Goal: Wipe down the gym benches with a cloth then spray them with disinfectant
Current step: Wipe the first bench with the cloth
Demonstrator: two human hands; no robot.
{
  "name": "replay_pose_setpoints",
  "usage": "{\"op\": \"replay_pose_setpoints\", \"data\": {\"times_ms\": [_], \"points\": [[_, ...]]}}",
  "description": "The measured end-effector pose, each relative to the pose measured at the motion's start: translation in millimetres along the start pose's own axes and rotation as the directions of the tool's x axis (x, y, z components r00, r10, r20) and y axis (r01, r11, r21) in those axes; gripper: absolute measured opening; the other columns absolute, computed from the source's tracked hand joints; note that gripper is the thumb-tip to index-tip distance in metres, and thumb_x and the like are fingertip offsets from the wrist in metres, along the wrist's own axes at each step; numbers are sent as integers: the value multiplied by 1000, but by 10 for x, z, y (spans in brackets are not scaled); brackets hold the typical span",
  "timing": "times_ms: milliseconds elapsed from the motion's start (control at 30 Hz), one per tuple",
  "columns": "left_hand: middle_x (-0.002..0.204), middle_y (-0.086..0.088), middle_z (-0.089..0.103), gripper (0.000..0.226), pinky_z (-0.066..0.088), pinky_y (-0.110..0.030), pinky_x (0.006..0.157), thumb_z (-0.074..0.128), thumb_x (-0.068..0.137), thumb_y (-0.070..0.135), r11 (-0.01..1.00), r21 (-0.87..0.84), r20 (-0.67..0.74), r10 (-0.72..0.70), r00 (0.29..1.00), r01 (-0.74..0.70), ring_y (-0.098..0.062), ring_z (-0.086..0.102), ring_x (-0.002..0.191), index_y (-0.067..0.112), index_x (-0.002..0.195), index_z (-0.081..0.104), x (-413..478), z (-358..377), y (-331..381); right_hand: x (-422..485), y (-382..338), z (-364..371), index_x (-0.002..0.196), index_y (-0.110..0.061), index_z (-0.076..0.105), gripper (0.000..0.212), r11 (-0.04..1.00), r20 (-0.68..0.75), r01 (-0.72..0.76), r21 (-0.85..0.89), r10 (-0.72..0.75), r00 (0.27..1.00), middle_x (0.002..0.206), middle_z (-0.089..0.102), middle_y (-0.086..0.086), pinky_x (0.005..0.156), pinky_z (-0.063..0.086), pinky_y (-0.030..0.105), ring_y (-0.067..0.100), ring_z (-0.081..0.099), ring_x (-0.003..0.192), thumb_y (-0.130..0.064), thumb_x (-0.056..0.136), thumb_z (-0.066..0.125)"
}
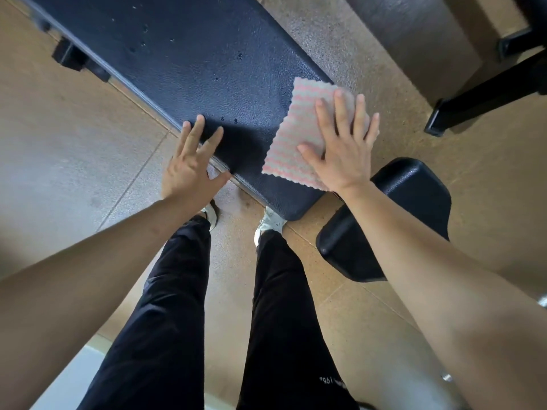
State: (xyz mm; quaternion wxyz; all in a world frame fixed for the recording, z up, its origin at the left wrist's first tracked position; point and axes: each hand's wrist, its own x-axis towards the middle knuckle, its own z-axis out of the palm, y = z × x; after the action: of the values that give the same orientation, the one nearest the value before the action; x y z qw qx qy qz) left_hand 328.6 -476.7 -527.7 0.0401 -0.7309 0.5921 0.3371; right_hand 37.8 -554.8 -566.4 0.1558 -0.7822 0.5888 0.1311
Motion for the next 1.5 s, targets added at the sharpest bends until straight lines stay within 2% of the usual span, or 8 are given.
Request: {"op": "replay_pose_setpoints", "data": {"times_ms": [200,433,633,867,967,1067,1267,1500], "points": [[174,3,5,81,36,-48,117,71,92,46,999,24,-2,35,999,-35,-22,2,161,36,161,29,0,11,-42,-175,-484,139,161,-6,16,102,995,-35,-101,17,102,994,169,10,18,117,9,71,48,8,153,-81,92,27],[174,8,5,76,27,-48,125,69,93,42,986,59,75,152,986,-156,-16,4,160,35,160,32,6,-130,-276,-540,-1027,351,161,-40,14,93,989,47,139,-53,-137,989,170,6,12,105,7,83,65,2,145,-90,84,32],[174,9,6,74,13,-43,130,64,94,44,959,130,163,229,960,-251,-13,5,160,35,160,32,46,-340,-402,-338,-890,243,159,-44,16,82,968,9,234,-90,-235,972,170,9,6,107,8,81,60,4,148,-85,89,30],[173,15,1,73,11,-39,130,64,96,43,957,66,269,256,929,-282,-8,1,159,36,160,30,95,-507,-474,663,-756,-164,162,-34,7,78,998,-62,-38,-48,35,997,171,5,11,114,6,76,49,3,153,-76,97,18],[168,12,27,68,27,-43,125,70,94,35,959,-92,194,282,940,-269,-10,24,155,32,156,42,146,-615,-571,940,-833,-281,163,-28,7,78,997,-84,-75,-19,73,994,171,5,11,116,8,73,44,3,155,-72,99,16],[162,5,42,65,34,-49,121,70,92,37,964,-76,42,259,965,-255,-20,38,149,25,152,49,267,-724,-699,963,-1036,-272,162,-32,11,78,998,-73,-38,-46,34,997,171,7,10,113,7,77,52,4,152,-75,97,16],[169,-6,25,81,30,-53,120,75,88,42,994,52,-78,98,992,-94,-31,23,154,20,157,39,652,-961,-949,694,-1602,-86,159,-40,24,85,997,-55,62,-54,-65,996,169,13,16,110,8,78,59,7,149,-87,87,26],[173,-10,9,90,16,-56,126,78,86,50,992,130,-128,11,992,5,-33,9,159,25,160,33,1003,-1245,-1329,364,-1908,129,160,-39,19,72,967,-56,225,-116,-233,971,171,8,1,112,9,77,51,3,152,-74,98,26]]}}
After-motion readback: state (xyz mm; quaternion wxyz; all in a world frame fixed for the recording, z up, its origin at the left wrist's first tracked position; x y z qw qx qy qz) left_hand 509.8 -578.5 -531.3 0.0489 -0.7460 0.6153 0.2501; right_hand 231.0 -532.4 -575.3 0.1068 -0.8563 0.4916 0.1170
